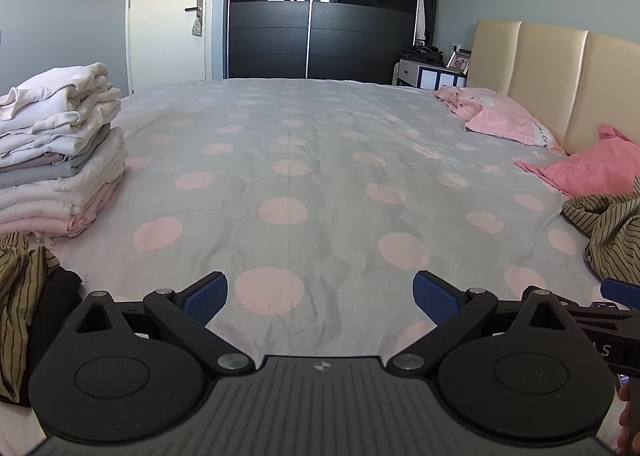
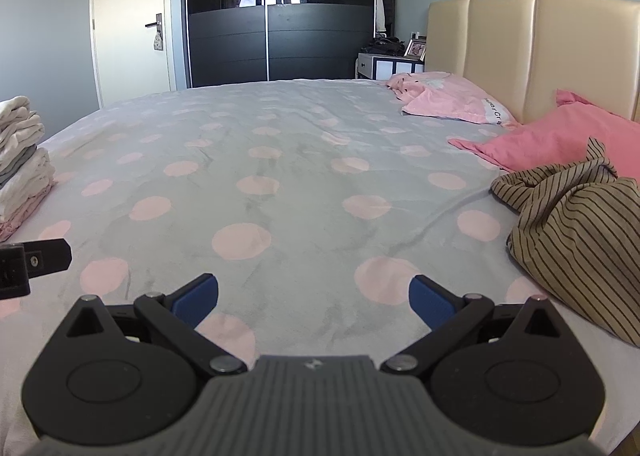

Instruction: Fold clothes

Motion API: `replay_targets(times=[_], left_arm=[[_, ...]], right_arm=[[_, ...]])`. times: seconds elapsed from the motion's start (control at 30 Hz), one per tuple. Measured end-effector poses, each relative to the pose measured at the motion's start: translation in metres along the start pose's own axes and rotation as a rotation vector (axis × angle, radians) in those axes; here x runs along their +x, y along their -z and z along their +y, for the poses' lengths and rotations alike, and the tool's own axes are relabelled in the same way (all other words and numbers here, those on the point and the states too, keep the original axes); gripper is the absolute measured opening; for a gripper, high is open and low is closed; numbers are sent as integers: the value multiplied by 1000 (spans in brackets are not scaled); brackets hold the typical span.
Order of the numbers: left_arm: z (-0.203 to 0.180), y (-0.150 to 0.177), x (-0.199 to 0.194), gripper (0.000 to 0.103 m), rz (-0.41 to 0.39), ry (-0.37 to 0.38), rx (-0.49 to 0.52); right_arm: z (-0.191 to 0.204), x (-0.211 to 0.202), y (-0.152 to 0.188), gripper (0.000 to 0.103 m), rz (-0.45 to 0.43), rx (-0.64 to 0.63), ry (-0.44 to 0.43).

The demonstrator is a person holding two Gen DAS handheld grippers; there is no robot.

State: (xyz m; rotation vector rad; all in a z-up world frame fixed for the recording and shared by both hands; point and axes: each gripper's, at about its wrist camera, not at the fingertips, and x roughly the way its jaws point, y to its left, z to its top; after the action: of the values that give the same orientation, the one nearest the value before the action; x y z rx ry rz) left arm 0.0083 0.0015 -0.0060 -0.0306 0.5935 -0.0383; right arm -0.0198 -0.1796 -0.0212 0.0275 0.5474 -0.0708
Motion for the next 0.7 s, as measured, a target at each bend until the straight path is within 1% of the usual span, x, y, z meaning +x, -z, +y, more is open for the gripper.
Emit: replay_targets(times=[0.37,0.6,0.7], left_arm=[[-2,0,4,101,18,-10,16],[2,-3,12,101,41,-16,21],[5,-6,17,101,50,-19,21]], right_arm=[[-3,3,1,102,11,2,12],[-23,8,-5,102,37,38,-3],[-39,11,-18,102,43,11,23]])
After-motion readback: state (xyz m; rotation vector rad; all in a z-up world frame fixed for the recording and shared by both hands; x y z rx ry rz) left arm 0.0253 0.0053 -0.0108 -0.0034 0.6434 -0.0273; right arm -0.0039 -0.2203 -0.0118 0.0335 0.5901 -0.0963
